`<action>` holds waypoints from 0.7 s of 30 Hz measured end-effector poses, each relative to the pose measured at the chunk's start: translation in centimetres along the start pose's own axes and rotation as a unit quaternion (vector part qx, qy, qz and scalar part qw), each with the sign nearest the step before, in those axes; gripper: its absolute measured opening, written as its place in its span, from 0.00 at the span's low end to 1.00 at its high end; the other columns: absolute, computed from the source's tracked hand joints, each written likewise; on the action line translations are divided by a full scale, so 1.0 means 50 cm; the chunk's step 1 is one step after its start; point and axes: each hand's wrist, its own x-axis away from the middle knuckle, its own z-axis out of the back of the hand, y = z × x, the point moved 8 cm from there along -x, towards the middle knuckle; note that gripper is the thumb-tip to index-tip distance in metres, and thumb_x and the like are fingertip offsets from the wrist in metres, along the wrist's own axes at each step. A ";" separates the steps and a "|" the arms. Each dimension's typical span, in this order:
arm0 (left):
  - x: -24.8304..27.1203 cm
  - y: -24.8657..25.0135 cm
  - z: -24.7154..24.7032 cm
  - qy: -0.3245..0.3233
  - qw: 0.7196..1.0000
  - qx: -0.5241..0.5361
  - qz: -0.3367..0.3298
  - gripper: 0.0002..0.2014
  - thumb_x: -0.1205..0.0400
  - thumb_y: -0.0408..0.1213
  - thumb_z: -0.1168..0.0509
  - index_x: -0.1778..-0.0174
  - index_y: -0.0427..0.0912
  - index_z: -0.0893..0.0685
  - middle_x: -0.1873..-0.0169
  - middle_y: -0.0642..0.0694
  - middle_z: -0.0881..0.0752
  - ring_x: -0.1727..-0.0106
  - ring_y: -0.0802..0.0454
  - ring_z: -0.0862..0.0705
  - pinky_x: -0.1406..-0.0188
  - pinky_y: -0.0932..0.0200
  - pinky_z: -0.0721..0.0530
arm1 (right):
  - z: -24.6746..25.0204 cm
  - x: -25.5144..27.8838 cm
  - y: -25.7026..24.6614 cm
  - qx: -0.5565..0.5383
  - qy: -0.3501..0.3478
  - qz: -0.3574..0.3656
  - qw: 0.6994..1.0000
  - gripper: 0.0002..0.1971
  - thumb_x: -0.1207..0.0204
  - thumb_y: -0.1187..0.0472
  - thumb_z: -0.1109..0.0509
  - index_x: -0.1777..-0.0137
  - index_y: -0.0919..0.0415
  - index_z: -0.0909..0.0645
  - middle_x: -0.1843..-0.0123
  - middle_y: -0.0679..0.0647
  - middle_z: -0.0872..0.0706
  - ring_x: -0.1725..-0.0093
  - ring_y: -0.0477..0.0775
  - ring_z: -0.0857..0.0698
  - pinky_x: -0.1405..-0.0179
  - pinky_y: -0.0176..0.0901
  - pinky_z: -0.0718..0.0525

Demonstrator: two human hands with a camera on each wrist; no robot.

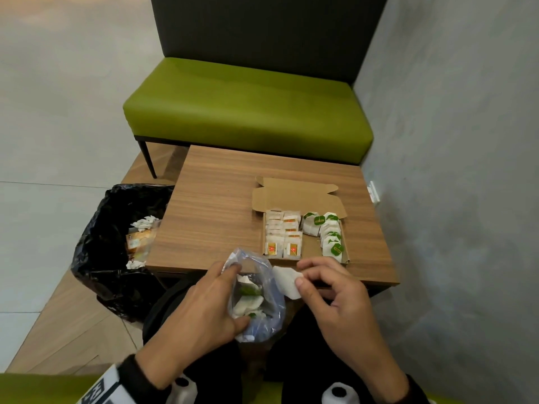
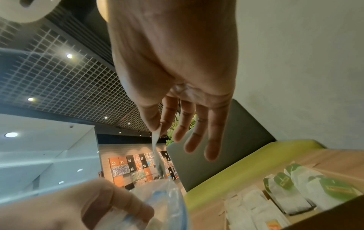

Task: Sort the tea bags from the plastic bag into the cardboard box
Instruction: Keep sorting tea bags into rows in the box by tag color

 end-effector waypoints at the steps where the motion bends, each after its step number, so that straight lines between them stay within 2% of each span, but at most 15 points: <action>1: -0.010 -0.006 0.009 0.007 1.000 -0.004 0.008 0.44 0.26 0.53 0.26 0.17 0.49 0.40 0.24 0.55 0.33 0.27 0.51 0.26 0.31 0.61 0.28 | 0.011 -0.002 -0.002 -0.021 0.013 -0.002 1.000 0.06 0.21 0.59 0.26 0.59 0.50 0.12 0.45 0.38 0.14 0.42 0.43 0.14 0.51 0.44 0.12; 5: -0.074 -0.041 0.053 0.033 0.999 0.008 0.039 0.44 0.26 0.49 0.24 0.17 0.43 0.38 0.24 0.46 0.29 0.29 0.48 0.24 0.33 0.59 0.27 | 0.048 -0.008 0.001 -0.039 0.056 -0.001 0.998 0.05 0.22 0.59 0.26 0.59 0.51 0.11 0.56 0.45 0.12 0.54 0.47 0.13 0.59 0.37 0.14; 7: -0.116 -0.062 0.071 0.049 0.998 0.014 0.048 0.46 0.27 0.48 0.22 0.17 0.41 0.38 0.25 0.43 0.28 0.30 0.46 0.24 0.34 0.56 0.25 | 0.058 -0.011 0.016 -0.040 0.077 -0.015 0.996 0.05 0.23 0.58 0.25 0.59 0.50 0.11 0.60 0.48 0.12 0.58 0.48 0.12 0.61 0.41 0.14; 10: -0.170 -0.086 0.084 0.065 0.996 0.015 0.065 0.46 0.27 0.48 0.22 0.17 0.40 0.39 0.24 0.42 0.31 0.28 0.44 0.26 0.32 0.53 0.25 | 0.061 -0.014 0.030 -0.031 0.096 -0.027 0.995 0.04 0.23 0.57 0.25 0.58 0.49 0.10 0.60 0.47 0.10 0.58 0.48 0.12 0.60 0.49 0.12; 14: -0.223 -0.121 0.064 0.039 0.995 0.024 0.086 0.48 0.27 0.48 0.22 0.18 0.38 0.41 0.21 0.40 0.37 0.26 0.42 0.27 0.30 0.52 0.26 | 0.073 -0.016 0.025 -0.022 0.123 -0.019 0.992 0.04 0.23 0.57 0.25 0.59 0.49 0.11 0.61 0.44 0.11 0.58 0.46 0.13 0.62 0.38 0.14; 17: -0.239 -0.146 0.047 0.005 0.996 0.014 0.092 0.47 0.28 0.49 0.21 0.17 0.41 0.39 0.19 0.38 0.38 0.23 0.41 0.29 0.26 0.52 0.29 | 0.076 -0.021 0.023 -0.007 0.119 -0.019 0.993 0.05 0.22 0.58 0.25 0.59 0.50 0.11 0.62 0.42 0.12 0.59 0.44 0.13 0.65 0.29 0.18; 19: -0.239 -0.155 0.049 0.003 0.995 -0.002 0.095 0.45 0.26 0.50 0.23 0.16 0.46 0.37 0.18 0.37 0.38 0.21 0.41 0.31 0.23 0.51 0.31 | 0.077 -0.024 0.028 0.003 0.116 -0.022 0.993 0.04 0.23 0.57 0.25 0.59 0.50 0.11 0.62 0.43 0.12 0.59 0.44 0.13 0.66 0.29 0.18; 21: -0.235 -0.155 0.061 0.016 0.995 -0.024 0.093 0.42 0.26 0.50 0.24 0.17 0.51 0.36 0.16 0.33 0.42 0.19 0.40 0.33 0.24 0.52 0.30 | 0.077 -0.024 0.036 0.005 0.115 -0.026 0.993 0.05 0.23 0.57 0.25 0.60 0.49 0.11 0.62 0.44 0.12 0.60 0.45 0.13 0.66 0.35 0.16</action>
